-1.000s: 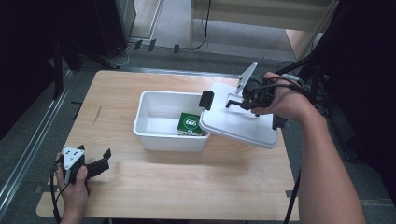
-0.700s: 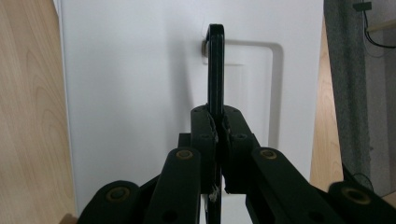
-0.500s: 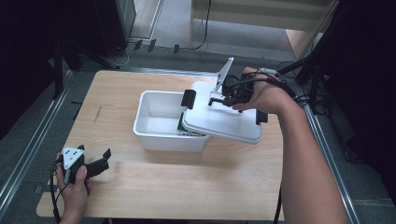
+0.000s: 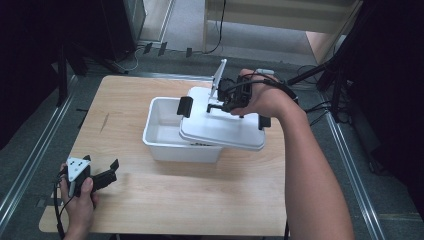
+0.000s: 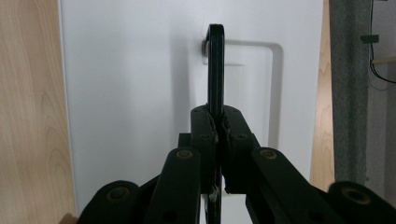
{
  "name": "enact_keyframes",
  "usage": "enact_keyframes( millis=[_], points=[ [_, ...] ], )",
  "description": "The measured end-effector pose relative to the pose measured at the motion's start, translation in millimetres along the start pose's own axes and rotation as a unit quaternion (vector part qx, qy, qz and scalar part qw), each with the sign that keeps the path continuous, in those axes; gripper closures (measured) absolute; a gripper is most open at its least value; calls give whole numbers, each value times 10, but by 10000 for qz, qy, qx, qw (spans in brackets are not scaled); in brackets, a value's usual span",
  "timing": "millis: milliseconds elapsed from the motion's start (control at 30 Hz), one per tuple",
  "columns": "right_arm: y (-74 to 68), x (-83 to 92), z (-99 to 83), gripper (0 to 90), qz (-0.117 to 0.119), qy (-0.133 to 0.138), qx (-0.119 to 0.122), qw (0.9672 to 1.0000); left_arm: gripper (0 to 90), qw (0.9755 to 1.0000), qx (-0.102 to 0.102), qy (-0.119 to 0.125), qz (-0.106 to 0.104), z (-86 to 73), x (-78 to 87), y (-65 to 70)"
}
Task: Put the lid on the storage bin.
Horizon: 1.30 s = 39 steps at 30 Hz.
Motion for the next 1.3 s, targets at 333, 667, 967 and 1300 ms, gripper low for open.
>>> enact_keyframes(
  millis=[333, 667, 967, 1300],
  points=[
    [-38, -94, 230, 860, 81, 24, 158, 9998, 55, 10000, -14, -6, 0, 1, -2, 3],
    [-75, -181, 441, 860, 157, 68, 257, 9995, 55, 10000, -14, -9, 6, 2, -4, 0],
    [-92, -246, 631, 860, 218, 142, 352, 9990, 55, 10000, -14, -12, 5, 2, -5, 1],
    [-125, -319, 795, 860, 291, 94, 390, 9988, 55, 10000, -9, -23, 0, 2, -7, 2]
  ],
)
Point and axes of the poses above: each handheld gripper's, and its own axes: x roughly backward along the jaws, z roughly out of its top, y roughly to its right, the point moved 4 cm from there along -x, roughly forward along the jaws, and after that the axes turned 4 degrees about -z, right-handed, at the moved point
